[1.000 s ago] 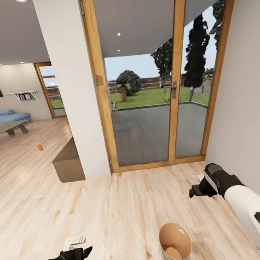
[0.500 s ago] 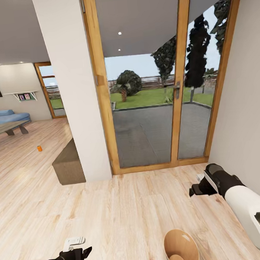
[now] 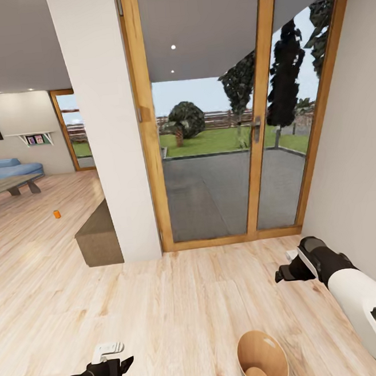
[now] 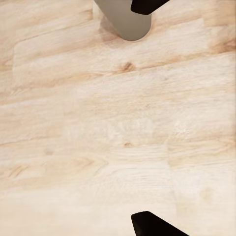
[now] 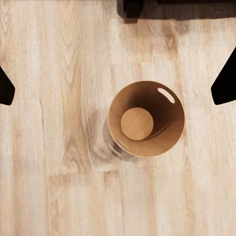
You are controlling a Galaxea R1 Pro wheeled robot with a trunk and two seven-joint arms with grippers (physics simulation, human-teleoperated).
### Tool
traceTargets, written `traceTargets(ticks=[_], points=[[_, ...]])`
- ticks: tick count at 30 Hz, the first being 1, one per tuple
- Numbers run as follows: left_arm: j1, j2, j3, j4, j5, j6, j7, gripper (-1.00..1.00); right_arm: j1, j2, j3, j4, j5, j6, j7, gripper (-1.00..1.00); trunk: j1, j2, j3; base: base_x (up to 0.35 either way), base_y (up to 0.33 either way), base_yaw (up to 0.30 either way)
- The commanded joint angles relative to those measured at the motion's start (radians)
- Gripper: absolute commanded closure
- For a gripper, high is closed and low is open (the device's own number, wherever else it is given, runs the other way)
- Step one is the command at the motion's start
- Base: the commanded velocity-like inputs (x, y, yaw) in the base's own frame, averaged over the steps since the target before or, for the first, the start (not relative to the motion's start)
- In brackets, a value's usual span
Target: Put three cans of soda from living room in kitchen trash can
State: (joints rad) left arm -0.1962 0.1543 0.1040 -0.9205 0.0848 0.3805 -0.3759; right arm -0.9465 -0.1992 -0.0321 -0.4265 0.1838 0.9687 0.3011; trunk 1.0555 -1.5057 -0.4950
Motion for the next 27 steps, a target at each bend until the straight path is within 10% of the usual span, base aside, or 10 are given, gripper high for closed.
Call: traceTargets(ticks=[1, 27], points=[[0.0, 0.0, 0.0, 0.0, 0.0, 0.0, 0.0, -1.0, 0.0, 0.0, 0.0, -0.001, 0.0, 0.0, 0.001, -1.0, 0.004, -0.007, -0.003, 0.0, 0.0, 0.0], [0.0, -0.003, -0.001, 0.037, -0.001, -0.023, 0.003, -1.0, 0.001, -0.004, 0.009, -0.002, 0.005, -0.001, 0.002, -1.0, 0.104, -0.189, -0.085, 0.0, 0.0, 0.0]])
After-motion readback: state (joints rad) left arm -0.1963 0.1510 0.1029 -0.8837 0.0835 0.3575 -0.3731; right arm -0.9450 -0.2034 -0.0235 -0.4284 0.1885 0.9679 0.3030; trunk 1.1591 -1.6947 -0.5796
